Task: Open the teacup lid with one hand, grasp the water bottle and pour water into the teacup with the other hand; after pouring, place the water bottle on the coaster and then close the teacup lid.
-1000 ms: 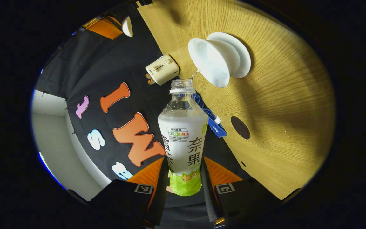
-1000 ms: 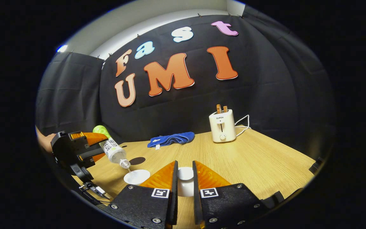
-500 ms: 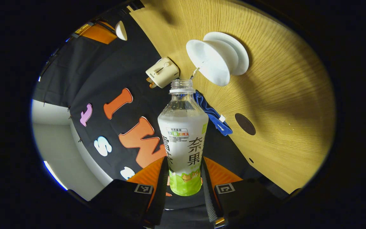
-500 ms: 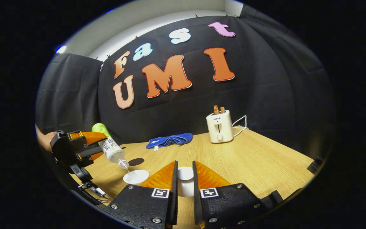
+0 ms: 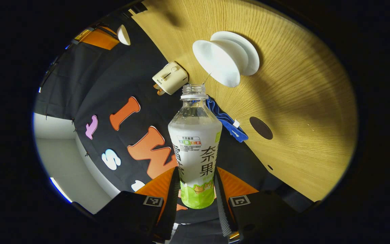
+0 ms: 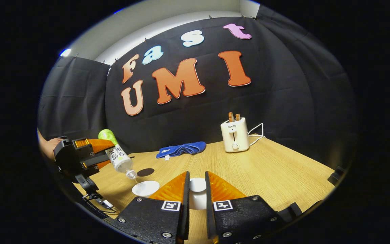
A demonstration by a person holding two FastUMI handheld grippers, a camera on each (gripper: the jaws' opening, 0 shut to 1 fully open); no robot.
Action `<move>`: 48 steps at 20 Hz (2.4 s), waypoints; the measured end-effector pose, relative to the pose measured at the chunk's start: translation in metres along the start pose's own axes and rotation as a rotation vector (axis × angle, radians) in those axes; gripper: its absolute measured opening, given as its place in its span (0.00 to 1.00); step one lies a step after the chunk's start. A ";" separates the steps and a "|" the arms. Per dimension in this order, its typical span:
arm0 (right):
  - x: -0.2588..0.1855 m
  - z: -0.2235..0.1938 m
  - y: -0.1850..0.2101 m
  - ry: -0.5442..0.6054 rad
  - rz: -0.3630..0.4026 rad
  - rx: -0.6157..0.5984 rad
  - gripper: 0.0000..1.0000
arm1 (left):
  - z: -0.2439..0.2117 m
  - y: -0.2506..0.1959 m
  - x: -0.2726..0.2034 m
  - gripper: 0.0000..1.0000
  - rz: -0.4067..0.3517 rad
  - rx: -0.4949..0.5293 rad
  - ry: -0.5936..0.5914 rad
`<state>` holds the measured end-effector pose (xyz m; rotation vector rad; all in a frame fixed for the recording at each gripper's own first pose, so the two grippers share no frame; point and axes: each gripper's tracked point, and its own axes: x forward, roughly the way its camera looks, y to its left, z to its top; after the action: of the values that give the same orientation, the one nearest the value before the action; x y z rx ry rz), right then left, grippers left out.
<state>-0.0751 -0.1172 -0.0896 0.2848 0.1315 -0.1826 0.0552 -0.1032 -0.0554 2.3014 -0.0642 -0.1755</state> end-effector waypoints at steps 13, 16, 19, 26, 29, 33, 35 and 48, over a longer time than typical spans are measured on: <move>0.003 -0.002 0.007 0.021 -0.010 0.003 0.21 | 0.038 -0.030 -0.002 0.53 -0.102 -0.302 -0.133; 0.005 -0.002 0.018 0.035 0.005 0.013 0.21 | 0.046 -0.048 0.003 0.57 -0.166 -0.505 -0.138; 0.010 -0.006 0.025 0.057 0.003 -0.022 0.21 | 0.052 -0.041 0.009 0.57 -0.142 -0.661 -0.174; 0.030 -0.009 0.050 0.092 0.023 -0.069 0.21 | 0.018 -0.031 0.035 0.57 -0.088 -1.115 -0.177; 0.042 -0.006 0.056 0.095 0.021 -0.087 0.21 | -0.006 -0.010 0.049 0.57 -0.035 -1.305 -0.178; 0.049 -0.002 0.062 0.103 0.019 -0.110 0.21 | -0.037 0.014 0.071 0.57 0.022 -1.593 -0.167; 0.051 0.000 0.065 0.099 0.023 -0.130 0.21 | -0.051 0.018 0.082 0.57 0.043 -1.733 -0.162; 0.060 -0.011 0.080 0.125 0.057 -0.182 0.21 | -0.063 -0.053 0.131 0.53 -0.094 -2.284 0.008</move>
<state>-0.0020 -0.0485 -0.0884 0.1181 0.2623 -0.0954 0.1931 -0.0348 -0.0668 0.0235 0.1765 -0.1291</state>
